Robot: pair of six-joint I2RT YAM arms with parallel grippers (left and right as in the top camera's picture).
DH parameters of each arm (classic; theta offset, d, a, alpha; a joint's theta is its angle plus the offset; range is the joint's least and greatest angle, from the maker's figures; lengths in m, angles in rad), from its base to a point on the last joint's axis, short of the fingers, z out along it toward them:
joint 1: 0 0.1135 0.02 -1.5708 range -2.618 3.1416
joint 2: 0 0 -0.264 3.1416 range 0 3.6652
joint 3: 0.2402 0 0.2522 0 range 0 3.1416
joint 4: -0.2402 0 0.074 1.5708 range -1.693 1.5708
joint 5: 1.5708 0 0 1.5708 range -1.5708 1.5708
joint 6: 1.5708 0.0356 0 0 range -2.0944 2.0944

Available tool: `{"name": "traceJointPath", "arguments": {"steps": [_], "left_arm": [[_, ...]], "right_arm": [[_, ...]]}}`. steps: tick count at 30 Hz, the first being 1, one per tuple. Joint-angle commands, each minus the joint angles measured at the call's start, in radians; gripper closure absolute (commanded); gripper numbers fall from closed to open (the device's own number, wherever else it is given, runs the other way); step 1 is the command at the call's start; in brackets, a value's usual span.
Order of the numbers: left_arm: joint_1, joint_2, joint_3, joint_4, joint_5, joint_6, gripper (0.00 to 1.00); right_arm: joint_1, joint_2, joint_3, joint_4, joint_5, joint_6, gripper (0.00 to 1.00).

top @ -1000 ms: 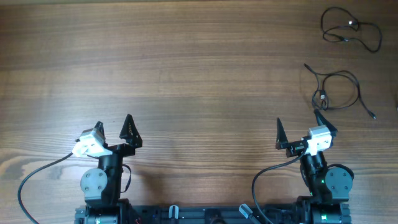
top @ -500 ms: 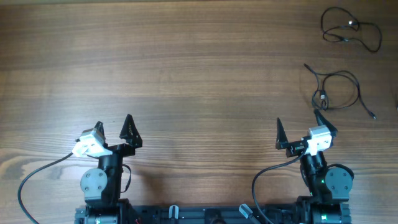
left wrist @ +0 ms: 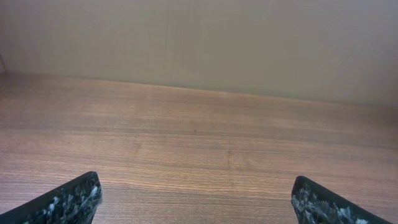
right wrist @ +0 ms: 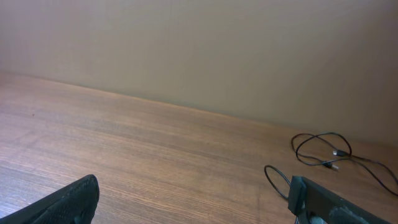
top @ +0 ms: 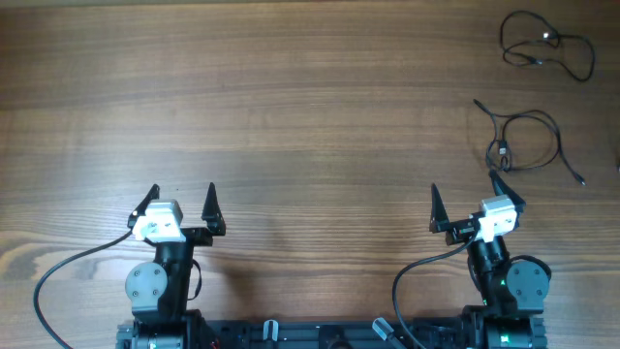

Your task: Untangle cables

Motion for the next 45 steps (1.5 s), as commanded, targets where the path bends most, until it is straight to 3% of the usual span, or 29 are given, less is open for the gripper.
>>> {"name": "traceJointPath", "arguments": {"steps": [1, 18, 23, 45], "left_arm": [[0.002, -0.006, -0.01, 0.004, 0.011, 0.022, 0.0], [0.002, -0.006, -0.01, 0.004, 0.011, 0.022, 0.0], [0.002, -0.006, -0.01, 0.004, 0.011, 0.022, 0.0], [0.002, -0.006, -0.01, 0.004, 0.011, 0.022, 0.0]], "right_arm": [[0.006, -0.011, -0.002, 0.003, 0.016, -0.006, 0.0], [0.006, -0.011, -0.002, 0.016, 0.031, -0.005, 0.0], [0.006, -0.011, -0.002, -0.004, 0.227, 0.233, 0.0], [0.006, -0.011, -0.002, -0.005, 0.226, 0.231, 0.0]]}}
